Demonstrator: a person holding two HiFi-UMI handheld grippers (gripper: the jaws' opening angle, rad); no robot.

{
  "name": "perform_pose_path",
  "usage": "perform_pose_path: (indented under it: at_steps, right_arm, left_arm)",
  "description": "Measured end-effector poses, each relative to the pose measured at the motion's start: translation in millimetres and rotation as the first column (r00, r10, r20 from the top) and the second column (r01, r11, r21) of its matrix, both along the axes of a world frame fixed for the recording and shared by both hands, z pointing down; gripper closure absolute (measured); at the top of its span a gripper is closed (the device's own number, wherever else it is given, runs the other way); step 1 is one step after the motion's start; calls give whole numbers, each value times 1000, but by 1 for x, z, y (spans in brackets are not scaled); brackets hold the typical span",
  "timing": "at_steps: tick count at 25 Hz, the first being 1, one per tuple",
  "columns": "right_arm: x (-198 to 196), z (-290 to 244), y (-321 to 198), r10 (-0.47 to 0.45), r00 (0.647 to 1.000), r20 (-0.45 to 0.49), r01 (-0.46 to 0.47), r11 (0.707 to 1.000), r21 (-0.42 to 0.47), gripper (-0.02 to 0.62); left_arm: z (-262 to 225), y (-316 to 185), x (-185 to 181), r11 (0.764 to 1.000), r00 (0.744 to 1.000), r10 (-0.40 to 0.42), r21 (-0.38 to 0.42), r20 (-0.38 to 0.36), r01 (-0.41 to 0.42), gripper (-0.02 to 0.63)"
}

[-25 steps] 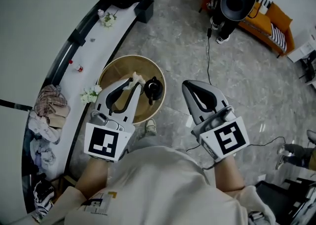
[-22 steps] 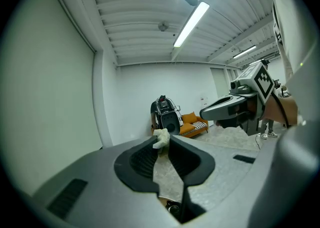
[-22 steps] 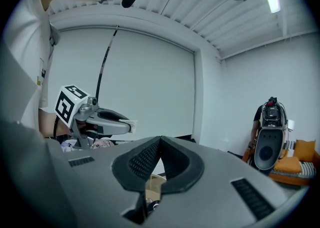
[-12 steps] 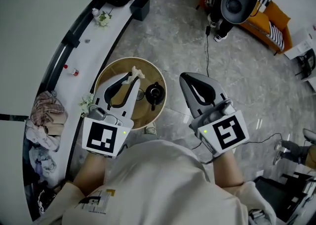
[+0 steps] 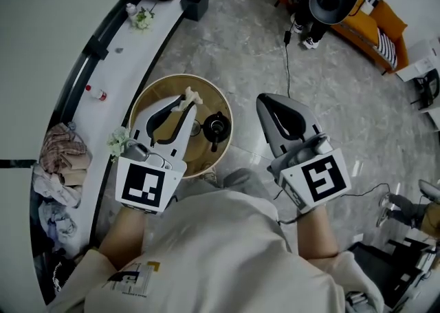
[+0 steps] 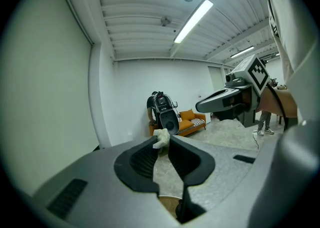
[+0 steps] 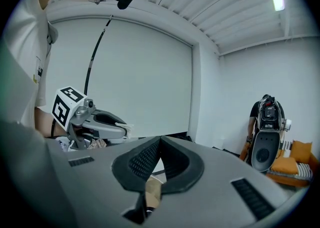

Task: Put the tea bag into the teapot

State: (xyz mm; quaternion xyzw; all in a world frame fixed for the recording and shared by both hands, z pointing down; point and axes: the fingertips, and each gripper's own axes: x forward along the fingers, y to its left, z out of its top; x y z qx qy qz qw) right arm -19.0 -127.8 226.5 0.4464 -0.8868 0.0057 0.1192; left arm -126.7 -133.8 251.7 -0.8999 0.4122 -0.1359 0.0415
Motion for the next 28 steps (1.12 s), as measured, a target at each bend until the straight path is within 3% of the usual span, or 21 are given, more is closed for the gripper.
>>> perform_pose_path:
  at_steps: [5,14,20,28]
  right_arm:
    - [13,9,-12,-23,1000,-3,22,1000,-21,589]
    - [24,22,-27,-97,995,-31,96,995,-39,589]
    - [26,29,-32,-123,992,-16,122,991,-58,589]
    - [40,61,-39,-128,992,5,128,984,-123,589]
  left_arm:
    - [7,-8,11,1000,998,-16,-6,65,16,536]
    - [41,-21,37,994,986,-17,-104,165,35,535]
    - [81,-29,45,991,950,2,-131,313,41,535]
    - [135,-48,63,973,922,63,-227,382,27,535]
